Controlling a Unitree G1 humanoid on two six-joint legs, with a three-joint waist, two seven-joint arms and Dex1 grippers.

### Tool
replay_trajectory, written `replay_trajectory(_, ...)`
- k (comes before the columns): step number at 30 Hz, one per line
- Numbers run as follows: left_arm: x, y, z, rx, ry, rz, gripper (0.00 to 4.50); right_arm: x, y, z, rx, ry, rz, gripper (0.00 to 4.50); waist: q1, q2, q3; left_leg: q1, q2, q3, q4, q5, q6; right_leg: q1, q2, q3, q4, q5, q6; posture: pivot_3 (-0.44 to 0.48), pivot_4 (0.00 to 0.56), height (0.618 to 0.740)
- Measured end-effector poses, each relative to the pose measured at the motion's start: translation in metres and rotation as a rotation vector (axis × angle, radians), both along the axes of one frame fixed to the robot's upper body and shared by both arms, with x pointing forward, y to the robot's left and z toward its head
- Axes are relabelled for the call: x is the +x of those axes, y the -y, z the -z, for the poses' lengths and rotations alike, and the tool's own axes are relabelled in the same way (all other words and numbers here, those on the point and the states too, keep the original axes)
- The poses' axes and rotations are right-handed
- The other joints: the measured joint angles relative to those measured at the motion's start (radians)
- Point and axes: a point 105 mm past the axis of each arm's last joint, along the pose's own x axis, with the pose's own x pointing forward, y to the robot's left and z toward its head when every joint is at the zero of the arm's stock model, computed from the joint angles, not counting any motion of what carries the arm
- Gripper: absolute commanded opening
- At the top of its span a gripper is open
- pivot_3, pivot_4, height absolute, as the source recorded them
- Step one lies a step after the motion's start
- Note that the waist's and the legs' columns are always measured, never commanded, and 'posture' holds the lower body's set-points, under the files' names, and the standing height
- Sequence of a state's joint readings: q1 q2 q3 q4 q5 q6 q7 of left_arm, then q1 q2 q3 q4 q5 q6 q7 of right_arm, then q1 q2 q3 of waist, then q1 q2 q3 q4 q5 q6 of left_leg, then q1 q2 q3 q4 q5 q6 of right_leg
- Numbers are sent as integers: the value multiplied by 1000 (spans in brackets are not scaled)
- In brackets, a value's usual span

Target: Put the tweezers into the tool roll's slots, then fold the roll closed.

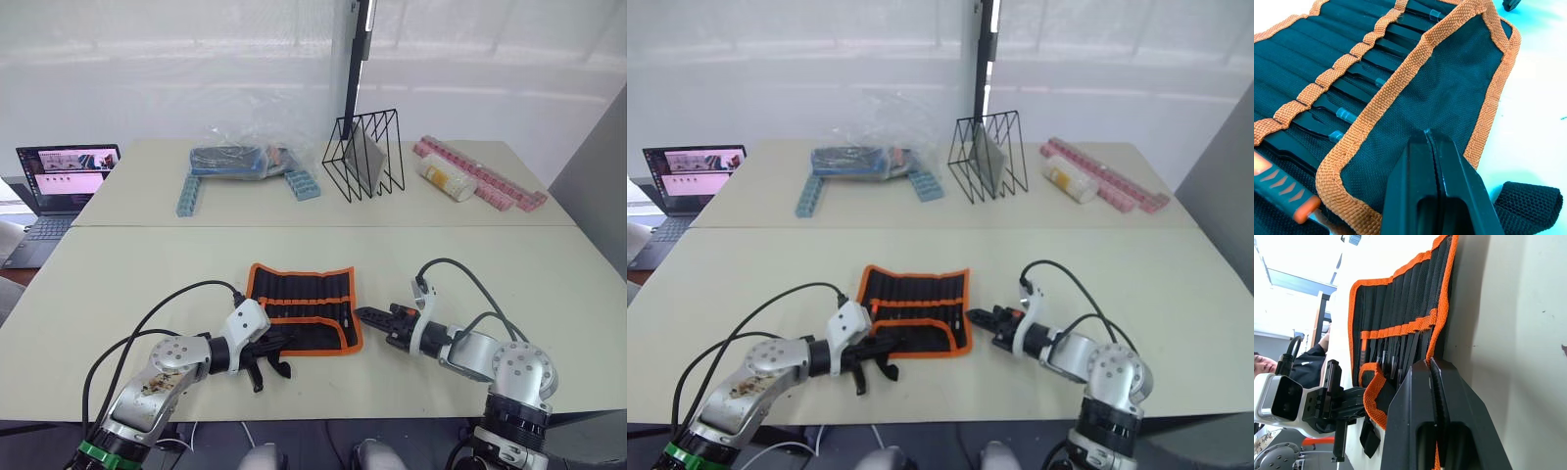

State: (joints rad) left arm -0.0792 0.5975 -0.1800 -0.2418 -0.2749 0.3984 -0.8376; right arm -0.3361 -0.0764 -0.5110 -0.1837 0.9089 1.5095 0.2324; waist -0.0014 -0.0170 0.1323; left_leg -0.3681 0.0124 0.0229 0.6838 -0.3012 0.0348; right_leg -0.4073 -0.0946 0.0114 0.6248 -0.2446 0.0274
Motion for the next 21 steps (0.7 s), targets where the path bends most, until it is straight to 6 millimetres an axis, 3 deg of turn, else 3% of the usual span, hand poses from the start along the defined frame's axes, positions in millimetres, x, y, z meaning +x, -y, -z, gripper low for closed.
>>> replay_trajectory(5,0,0,0,0,-2,1,0,1,-5,-2,7,-2,-1,33,-3,0,0,0,0,0,-2,0,-1,-1,-1,1,0,0,0,0,150,722)
replay_trajectory(13,-1,1,-2,-2,2,8,0,3,-40,-19,67,24,-79,33,-2,3,2,-11,-1,1,-3,3,-4,-15,-1,0,4,1,0,0,150,722)
replay_trajectory(21,-1,1,-3,-1,-1,5,0,3,-51,-25,83,32,-95,33,-3,4,2,-11,-1,1,-3,3,-3,-15,1,-2,3,1,0,0,150,722)
